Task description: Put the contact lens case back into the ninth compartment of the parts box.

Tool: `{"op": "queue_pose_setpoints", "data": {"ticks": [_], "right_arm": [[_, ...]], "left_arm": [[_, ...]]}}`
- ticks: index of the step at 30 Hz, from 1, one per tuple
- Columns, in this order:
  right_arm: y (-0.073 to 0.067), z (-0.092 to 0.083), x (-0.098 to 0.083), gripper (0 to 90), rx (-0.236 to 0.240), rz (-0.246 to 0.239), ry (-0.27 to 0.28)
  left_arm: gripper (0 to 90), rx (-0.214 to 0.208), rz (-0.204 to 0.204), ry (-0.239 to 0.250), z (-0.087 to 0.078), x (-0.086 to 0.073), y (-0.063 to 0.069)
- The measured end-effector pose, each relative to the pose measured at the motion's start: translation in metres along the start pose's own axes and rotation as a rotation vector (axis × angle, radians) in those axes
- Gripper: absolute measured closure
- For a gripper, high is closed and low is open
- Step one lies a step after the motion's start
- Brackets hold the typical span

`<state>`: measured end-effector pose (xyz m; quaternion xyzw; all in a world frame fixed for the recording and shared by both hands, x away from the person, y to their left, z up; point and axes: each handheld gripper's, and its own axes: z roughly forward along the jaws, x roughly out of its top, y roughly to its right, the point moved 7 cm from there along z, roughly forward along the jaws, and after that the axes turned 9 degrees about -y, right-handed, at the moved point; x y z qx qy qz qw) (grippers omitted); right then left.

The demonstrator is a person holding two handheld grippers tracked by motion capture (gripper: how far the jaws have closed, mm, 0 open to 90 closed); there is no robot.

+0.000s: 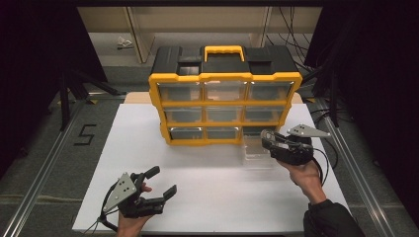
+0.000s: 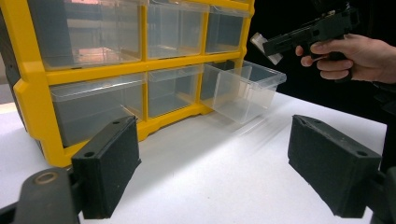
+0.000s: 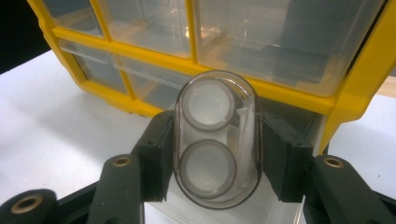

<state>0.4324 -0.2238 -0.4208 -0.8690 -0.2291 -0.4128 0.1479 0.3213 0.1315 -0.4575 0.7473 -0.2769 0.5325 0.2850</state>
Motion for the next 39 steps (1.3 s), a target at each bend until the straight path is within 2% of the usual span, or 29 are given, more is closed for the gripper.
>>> {"op": "queue_pose_setpoints", "data": {"ticks": [17,19,23,29,39], "right_arm": [[0.004,0.013,-0.009,48.8,-0.015,0.008,-0.049],[0.003,0.014,-0.009,40.3,0.001,0.018,-0.050],[0.002,0.010,-0.003,33.5,0.013,0.029,-0.008],[-0.009,0.002,0.004,29.3,0.041,0.010,0.022],[-0.040,-0.006,0.013,22.6,0.103,-0.051,0.049]], "left_arm": [[16.3,0.003,0.000,0.002,0.000,0.000,-0.001],[16.3,0.003,0.000,0.001,0.000,0.000,-0.001],[16.3,0.004,0.000,0.001,0.000,0.000,-0.001],[16.3,0.004,0.000,0.000,0.000,0.000,0.000],[16.3,0.004,-0.002,-0.001,0.000,0.000,-0.001]]}}
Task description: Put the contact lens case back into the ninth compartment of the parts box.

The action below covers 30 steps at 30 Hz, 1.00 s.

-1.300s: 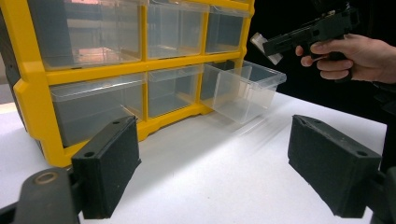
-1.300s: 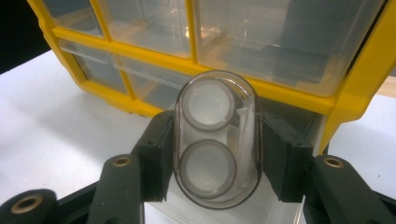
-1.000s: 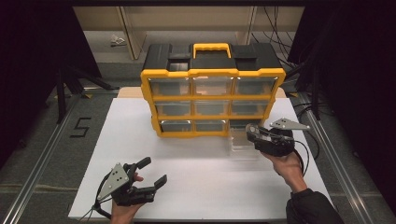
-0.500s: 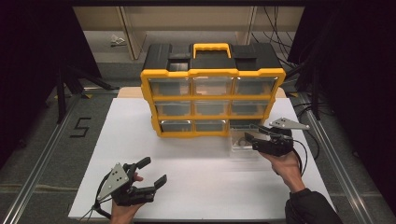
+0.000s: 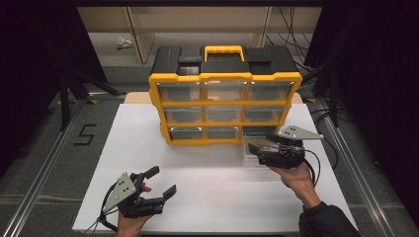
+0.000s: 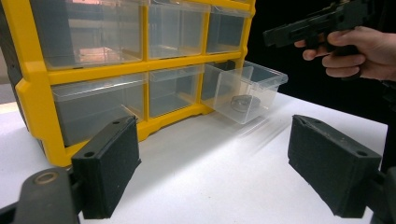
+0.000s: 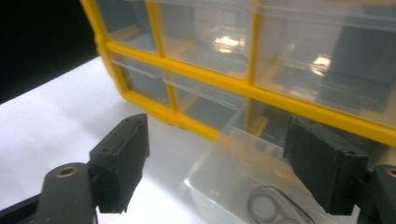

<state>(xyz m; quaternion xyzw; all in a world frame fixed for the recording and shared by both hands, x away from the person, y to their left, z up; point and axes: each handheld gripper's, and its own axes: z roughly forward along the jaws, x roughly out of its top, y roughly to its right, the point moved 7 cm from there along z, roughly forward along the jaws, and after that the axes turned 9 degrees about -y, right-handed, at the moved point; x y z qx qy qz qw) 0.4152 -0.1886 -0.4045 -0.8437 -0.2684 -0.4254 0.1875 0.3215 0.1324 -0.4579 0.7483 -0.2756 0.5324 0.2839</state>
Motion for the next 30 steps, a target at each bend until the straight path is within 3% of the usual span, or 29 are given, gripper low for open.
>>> {"op": "queue_pose_setpoints", "data": {"ticks": [12,30], "right_arm": [[-0.026,-0.002,0.004,20.0,0.049,-0.040,0.032],[-0.045,-0.002,0.001,14.8,0.101,-0.063,0.069]], "left_arm": [[16.3,0.000,-0.002,-0.001,0.000,0.000,0.000],[16.2,0.000,-0.003,-0.001,0.000,0.000,-0.001]]}}
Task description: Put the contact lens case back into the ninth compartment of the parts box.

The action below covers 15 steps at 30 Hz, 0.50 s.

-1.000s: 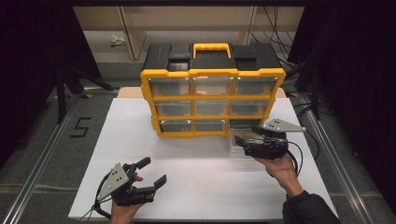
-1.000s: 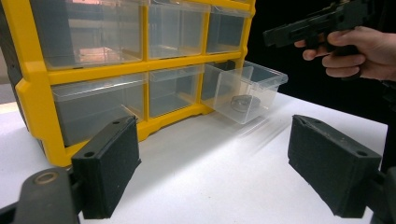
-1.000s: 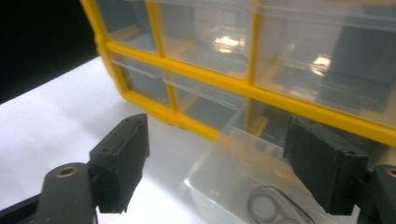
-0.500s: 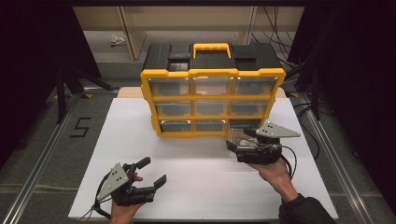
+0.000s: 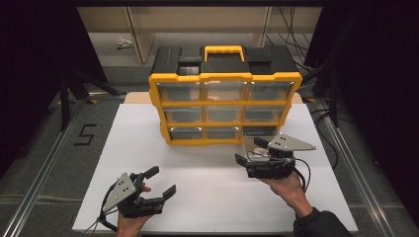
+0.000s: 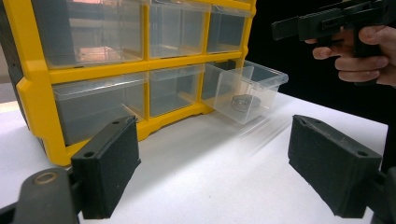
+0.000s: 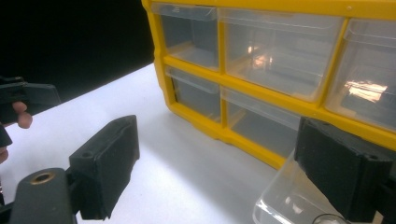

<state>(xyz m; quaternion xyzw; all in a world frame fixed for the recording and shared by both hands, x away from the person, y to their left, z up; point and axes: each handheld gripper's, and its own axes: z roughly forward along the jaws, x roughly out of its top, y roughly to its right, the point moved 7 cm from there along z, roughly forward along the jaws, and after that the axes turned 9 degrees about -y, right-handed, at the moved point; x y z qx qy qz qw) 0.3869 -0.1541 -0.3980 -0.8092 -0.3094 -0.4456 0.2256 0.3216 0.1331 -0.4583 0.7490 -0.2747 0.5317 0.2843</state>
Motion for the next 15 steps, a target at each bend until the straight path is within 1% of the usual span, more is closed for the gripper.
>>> {"op": "queue_pose_setpoints", "data": {"ticks": [15], "right_arm": [[-0.0071,-0.0031,-0.0030,14.9,0.007,-0.013,0.053]], "left_arm": [[16.2,-0.002,-0.001,0.001,-0.0002,-0.0001,-0.0004]]}}
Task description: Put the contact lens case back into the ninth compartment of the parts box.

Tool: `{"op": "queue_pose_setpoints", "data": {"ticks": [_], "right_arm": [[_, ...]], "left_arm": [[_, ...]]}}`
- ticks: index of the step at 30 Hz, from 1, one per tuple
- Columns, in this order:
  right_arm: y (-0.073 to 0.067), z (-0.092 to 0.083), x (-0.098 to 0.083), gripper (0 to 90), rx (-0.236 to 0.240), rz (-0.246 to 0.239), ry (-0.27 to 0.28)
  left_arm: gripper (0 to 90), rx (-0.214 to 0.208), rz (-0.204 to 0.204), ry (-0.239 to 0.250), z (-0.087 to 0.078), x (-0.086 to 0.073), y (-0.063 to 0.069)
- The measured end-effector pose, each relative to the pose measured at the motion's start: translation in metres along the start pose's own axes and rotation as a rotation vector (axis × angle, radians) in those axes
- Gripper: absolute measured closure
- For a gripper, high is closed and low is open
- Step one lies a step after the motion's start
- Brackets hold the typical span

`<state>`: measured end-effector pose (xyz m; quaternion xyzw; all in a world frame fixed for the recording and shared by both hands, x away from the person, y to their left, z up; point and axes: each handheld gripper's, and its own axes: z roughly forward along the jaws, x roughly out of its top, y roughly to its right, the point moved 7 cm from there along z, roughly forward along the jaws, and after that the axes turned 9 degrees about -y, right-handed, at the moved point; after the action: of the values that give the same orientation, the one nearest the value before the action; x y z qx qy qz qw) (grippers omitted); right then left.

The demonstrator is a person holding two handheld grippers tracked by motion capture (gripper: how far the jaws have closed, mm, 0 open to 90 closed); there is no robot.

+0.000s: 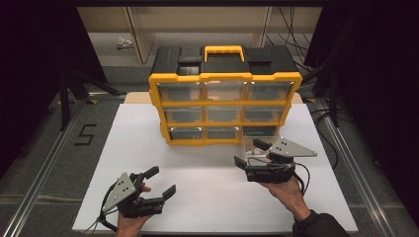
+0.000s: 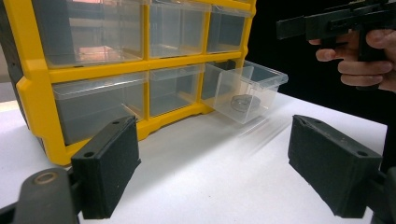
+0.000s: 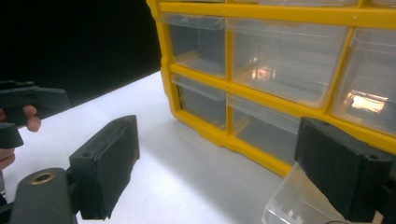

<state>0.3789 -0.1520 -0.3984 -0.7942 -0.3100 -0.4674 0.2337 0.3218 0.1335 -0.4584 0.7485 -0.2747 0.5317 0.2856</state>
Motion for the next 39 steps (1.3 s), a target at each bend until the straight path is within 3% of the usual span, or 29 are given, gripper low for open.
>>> {"op": "queue_pose_setpoints", "data": {"ticks": [12,29,39], "right_arm": [[-0.006,-0.007,0.000,14.9,0.002,-0.010,0.046],[-0.006,-0.017,-0.015,14.9,-0.014,-0.011,0.111],[-0.011,-0.018,-0.025,11.3,-0.016,-0.021,0.109]], "left_arm": [[16.2,-0.004,0.000,-0.002,0.000,0.000,0.001],[16.1,-0.005,0.000,-0.003,0.000,0.000,0.001],[16.1,-0.004,0.001,-0.001,0.000,0.000,0.001]]}}
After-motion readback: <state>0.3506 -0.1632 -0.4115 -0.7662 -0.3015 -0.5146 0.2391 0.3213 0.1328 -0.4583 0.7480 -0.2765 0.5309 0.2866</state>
